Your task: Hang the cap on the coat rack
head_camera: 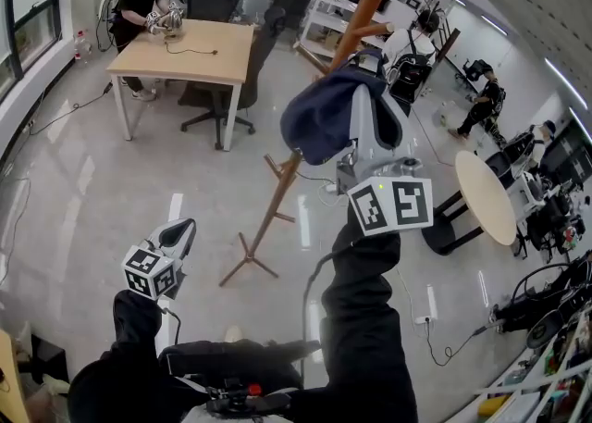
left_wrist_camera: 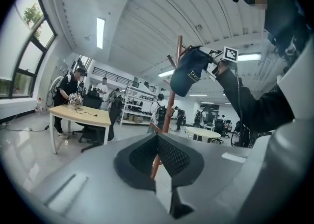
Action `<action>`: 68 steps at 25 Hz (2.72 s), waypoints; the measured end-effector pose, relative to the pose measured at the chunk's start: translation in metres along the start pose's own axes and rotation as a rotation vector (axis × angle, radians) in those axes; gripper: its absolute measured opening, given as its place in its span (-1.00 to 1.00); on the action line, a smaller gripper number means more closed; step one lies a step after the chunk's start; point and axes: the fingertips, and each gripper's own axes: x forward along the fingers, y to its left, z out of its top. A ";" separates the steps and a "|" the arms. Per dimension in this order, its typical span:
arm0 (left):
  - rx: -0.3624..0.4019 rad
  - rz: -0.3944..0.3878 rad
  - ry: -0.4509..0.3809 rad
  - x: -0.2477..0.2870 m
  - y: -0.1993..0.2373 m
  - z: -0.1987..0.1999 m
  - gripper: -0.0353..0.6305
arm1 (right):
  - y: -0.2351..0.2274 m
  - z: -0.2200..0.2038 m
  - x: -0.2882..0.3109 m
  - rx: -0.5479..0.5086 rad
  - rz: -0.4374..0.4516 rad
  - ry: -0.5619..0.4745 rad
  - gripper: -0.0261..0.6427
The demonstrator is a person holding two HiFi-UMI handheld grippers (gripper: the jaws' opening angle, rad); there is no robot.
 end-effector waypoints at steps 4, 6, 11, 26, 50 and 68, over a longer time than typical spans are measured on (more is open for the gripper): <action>0.002 -0.010 0.006 0.002 -0.002 -0.002 -0.88 | -0.003 0.005 0.009 -0.001 0.000 -0.006 -0.89; 0.001 -0.012 0.009 0.002 -0.002 -0.003 -0.88 | -0.005 0.007 0.012 -0.006 -0.003 -0.009 -0.89; 0.000 -0.011 0.011 0.002 -0.001 -0.003 -0.88 | -0.011 0.011 0.017 -0.009 -0.017 -0.016 -0.89; -0.006 -0.009 0.005 0.007 0.000 -0.003 -0.88 | -0.025 0.026 0.033 -0.009 -0.037 -0.057 -0.89; -0.026 0.019 -0.008 0.010 0.014 -0.006 -0.88 | -0.037 0.011 0.044 0.011 -0.053 -0.059 -0.89; -0.052 0.043 0.011 0.011 0.020 -0.016 -0.88 | -0.036 -0.019 0.043 0.049 -0.054 -0.038 -0.89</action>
